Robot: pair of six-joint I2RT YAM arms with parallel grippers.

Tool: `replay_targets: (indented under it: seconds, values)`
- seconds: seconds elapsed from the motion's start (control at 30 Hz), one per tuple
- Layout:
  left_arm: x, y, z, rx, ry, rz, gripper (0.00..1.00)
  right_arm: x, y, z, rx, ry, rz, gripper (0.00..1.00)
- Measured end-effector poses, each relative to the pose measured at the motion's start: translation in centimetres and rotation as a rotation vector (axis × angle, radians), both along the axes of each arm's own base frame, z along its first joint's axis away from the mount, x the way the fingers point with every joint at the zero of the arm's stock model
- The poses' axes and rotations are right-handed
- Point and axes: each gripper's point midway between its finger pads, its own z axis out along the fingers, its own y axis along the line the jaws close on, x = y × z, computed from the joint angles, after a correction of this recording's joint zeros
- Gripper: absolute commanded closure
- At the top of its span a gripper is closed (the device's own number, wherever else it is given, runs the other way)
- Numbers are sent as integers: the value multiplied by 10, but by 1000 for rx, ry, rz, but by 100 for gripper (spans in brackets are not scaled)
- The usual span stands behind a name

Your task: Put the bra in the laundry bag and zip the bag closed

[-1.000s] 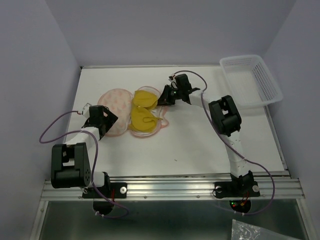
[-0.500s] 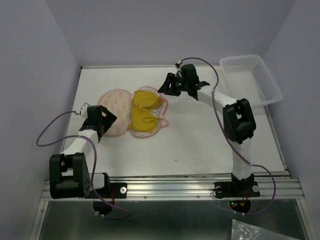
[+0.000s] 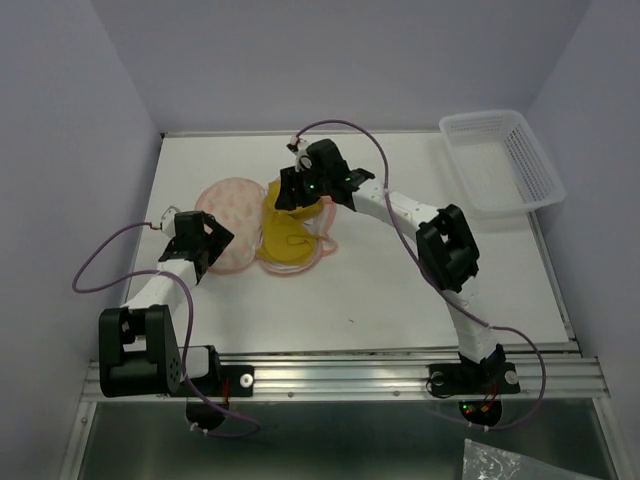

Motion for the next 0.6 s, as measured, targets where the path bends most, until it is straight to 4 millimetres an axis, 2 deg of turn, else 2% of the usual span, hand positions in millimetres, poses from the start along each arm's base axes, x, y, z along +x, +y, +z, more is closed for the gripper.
replay_targets:
  seconds: [0.07,0.1,0.23,0.4,0.47,0.6]
  values:
    - [0,0,-1,0,3,0,1,-7,18,-3,-6,-29,47,48]
    - [0,0,-2,0,5,0,1,-10,27,-7,-7,-35,71,55]
    - [-1,-1,-7,-4,21,-3,1,-9,41,-28,0,-17,118,59]
    - [-2,-2,-10,-10,33,-3,1,-8,39,-71,-23,51,130,62]
    - [-2,-2,-11,-12,35,-3,1,-5,37,-82,-40,59,115,62]
    - [-2,-2,-11,-14,35,-3,1,1,32,-89,-69,50,78,62]
